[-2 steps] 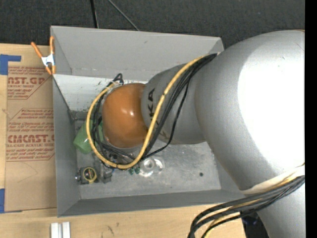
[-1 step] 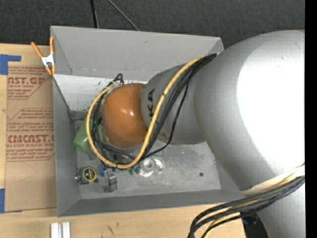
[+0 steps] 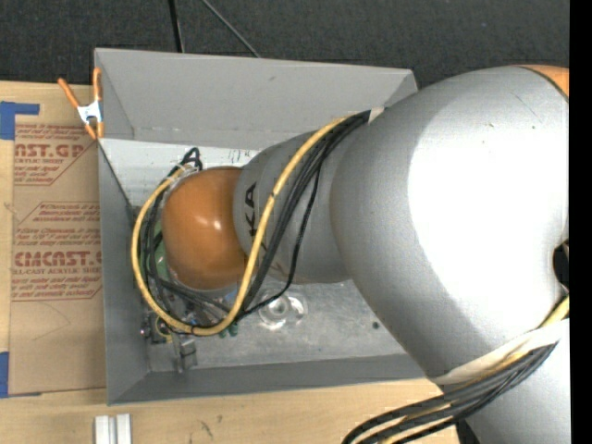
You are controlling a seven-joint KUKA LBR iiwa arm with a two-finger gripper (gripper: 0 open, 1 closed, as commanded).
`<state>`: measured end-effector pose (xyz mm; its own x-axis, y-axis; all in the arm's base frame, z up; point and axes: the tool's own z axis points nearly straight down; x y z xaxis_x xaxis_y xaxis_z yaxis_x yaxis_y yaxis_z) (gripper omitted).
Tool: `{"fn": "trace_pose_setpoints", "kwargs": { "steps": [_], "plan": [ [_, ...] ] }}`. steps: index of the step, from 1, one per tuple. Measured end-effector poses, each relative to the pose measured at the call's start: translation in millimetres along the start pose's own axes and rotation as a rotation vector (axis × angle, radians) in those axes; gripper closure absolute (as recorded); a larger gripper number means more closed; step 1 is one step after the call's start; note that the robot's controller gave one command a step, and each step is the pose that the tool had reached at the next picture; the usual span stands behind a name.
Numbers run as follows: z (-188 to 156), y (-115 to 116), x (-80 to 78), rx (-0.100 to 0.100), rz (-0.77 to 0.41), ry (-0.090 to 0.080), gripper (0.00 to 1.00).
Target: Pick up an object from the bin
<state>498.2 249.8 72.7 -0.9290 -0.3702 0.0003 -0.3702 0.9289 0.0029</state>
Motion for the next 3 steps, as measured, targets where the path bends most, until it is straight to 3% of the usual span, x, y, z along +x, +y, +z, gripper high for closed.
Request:
{"fn": "trace_pose_setpoints", "kwargs": {
  "steps": [1,2,3],
  "plan": [
    [-1,-2,0.0,0.001,0.003,0.001,1.0],
    [-87,-2,-1.4,0.001,0.053,-0.008,1.0],
    [-184,-3,8.7,0.002,0.051,-0.009,1.0]
  ]
}}
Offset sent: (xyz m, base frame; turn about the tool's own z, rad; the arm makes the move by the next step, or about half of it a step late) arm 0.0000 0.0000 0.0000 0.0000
